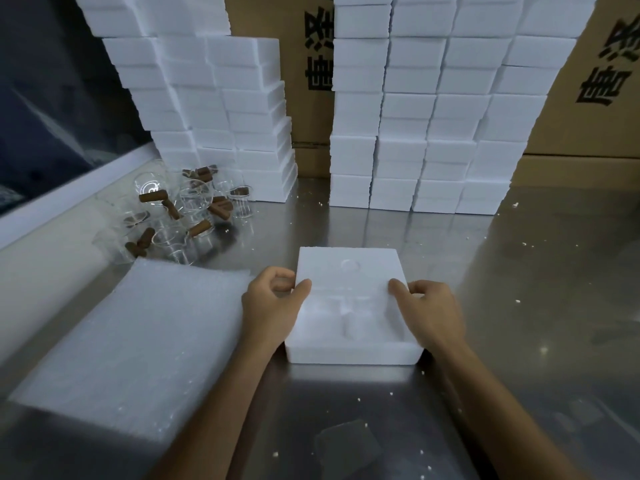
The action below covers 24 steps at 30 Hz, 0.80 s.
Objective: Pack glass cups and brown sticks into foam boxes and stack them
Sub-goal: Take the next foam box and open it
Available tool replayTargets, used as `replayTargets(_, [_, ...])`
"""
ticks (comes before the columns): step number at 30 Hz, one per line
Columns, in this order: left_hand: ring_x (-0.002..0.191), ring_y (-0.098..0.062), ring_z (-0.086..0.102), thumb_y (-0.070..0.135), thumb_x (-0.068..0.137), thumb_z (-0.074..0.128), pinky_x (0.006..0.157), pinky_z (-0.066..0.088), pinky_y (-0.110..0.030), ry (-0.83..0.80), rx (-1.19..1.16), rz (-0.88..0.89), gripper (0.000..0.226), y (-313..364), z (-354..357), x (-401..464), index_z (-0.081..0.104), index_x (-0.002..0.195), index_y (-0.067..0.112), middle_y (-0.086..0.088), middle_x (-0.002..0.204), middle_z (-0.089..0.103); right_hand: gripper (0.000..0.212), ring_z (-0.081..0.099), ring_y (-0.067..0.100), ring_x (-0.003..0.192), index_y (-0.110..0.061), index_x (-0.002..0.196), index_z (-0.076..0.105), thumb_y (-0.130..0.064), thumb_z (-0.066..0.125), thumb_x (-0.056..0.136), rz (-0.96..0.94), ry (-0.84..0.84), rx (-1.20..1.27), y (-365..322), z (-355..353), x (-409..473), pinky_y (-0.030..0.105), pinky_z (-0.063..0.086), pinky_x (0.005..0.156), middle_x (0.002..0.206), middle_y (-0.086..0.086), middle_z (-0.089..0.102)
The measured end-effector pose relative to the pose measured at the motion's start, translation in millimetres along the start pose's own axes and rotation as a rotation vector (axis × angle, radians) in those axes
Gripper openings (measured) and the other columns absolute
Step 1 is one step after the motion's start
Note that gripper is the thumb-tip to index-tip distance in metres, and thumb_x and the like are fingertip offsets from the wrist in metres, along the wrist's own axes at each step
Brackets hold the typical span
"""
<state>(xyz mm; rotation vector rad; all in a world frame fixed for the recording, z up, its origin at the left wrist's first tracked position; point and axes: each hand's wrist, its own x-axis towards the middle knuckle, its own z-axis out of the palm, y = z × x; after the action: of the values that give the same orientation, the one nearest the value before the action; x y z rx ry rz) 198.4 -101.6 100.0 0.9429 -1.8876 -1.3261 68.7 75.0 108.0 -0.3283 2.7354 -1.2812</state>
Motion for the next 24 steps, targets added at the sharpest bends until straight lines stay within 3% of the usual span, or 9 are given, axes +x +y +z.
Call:
replayTargets(3, [0.08, -0.001, 0.061, 0.024, 0.09, 0.069, 0.062, 0.042, -0.006, -0.073, 0.153, 0.078, 0.018, 4, -12, 8, 0.07, 0.108, 0.026, 0.017, 0.09, 0.065, 0.045, 0.066, 0.026, 0.072, -0.004, 0.084, 0.071, -0.047, 0.059, 0.087, 0.012, 0.036, -0.025, -6, 12, -7, 0.025, 0.041, 0.057, 0.079, 0.01, 0.072])
replayTargets(6, [0.103, -0.013, 0.061, 0.022, 0.099, 0.055, 0.087, 0.046, -0.022, -0.116, 0.32, 0.134, 0.024, 7, -16, 12, 0.069, 0.119, 0.024, 0.006, 0.116, 0.068, 0.048, 0.06, 0.021, 0.061, -0.006, 0.071, 0.065, -0.05, 0.057, 0.089, -0.023, 0.066, -0.08, -12, 21, -16, 0.025, 0.04, 0.054, 0.065, 0.005, 0.065])
replayTargets(9, [0.112, -0.015, 0.058, 0.038, 0.091, 0.066, 0.095, 0.046, -0.03, -0.151, 0.301, 0.122, 0.028, 5, -17, 12, 0.067, 0.117, 0.026, 0.007, 0.127, 0.063, 0.049, 0.057, 0.021, 0.061, -0.009, 0.067, 0.058, -0.051, 0.054, 0.091, -0.053, 0.049, -0.162, -14, 20, -19, 0.03, 0.045, 0.058, 0.068, 0.003, 0.062])
replayTargets(11, [0.11, -0.012, 0.056, 0.05, 0.08, 0.075, 0.093, 0.046, -0.03, -0.157, 0.267, 0.094, 0.04, 4, -17, 11, 0.067, 0.113, 0.028, 0.009, 0.125, 0.06, 0.042, 0.062, 0.028, 0.078, -0.012, 0.085, 0.062, -0.051, 0.049, 0.094, -0.113, 0.039, -0.264, -19, 17, -20, 0.036, 0.049, 0.072, 0.097, 0.008, 0.064])
replayTargets(12, [0.109, -0.011, 0.056, 0.052, 0.077, 0.076, 0.091, 0.045, -0.029, -0.152, 0.258, 0.088, 0.042, 3, -17, 11, 0.067, 0.111, 0.029, 0.009, 0.125, 0.06, 0.042, 0.061, 0.031, 0.095, -0.013, 0.108, 0.062, -0.05, 0.047, 0.095, -0.165, 0.052, -0.34, -22, 18, -21, 0.04, 0.048, 0.082, 0.119, 0.009, 0.058])
replayTargets(14, [0.106, -0.01, 0.056, 0.052, 0.074, 0.079, 0.087, 0.042, -0.026, -0.143, 0.228, 0.081, 0.038, 3, -17, 12, 0.067, 0.104, 0.03, 0.01, 0.122, 0.062, 0.056, 0.046, 0.033, 0.129, -0.021, 0.147, 0.037, -0.049, 0.041, 0.099, -0.313, 0.04, -0.461, -32, 24, -21, 0.047, 0.039, 0.101, 0.15, 0.006, 0.037])
replayTargets(18, [0.098, -0.006, 0.055, 0.051, 0.075, 0.079, 0.084, 0.039, -0.023, -0.115, 0.216, 0.099, 0.031, -1, -18, 14, 0.067, 0.097, 0.032, 0.018, 0.109, 0.061, 0.066, 0.006, 0.021, 0.154, -0.035, 0.158, 0.003, -0.063, 0.012, 0.1, -0.467, -0.243, -0.565, -50, 42, -10, 0.057, 0.003, 0.119, 0.167, -0.007, 0.007])
replayTargets(20, [0.097, -0.006, 0.055, 0.05, 0.076, 0.078, 0.085, 0.04, -0.023, -0.099, 0.212, 0.102, 0.033, -3, -19, 15, 0.069, 0.099, 0.029, 0.02, 0.105, 0.059, 0.067, 0.006, 0.023, 0.153, -0.035, 0.157, 0.011, -0.066, 0.011, 0.098, -0.451, -0.285, -0.609, -56, 46, -1, 0.06, 0.001, 0.118, 0.167, -0.006, 0.01])
replayTargets(24, [0.089, -0.004, 0.056, 0.05, 0.076, 0.078, 0.078, 0.045, -0.023, -0.103, 0.193, 0.103, 0.034, -1, -18, 15, 0.07, 0.098, 0.026, 0.022, 0.096, 0.061, 0.054, 0.043, 0.028, 0.129, -0.023, 0.127, 0.058, -0.06, 0.032, 0.097, -0.529, -0.061, -0.632, -82, 62, 0, 0.054, 0.022, 0.111, 0.135, 0.005, 0.051])
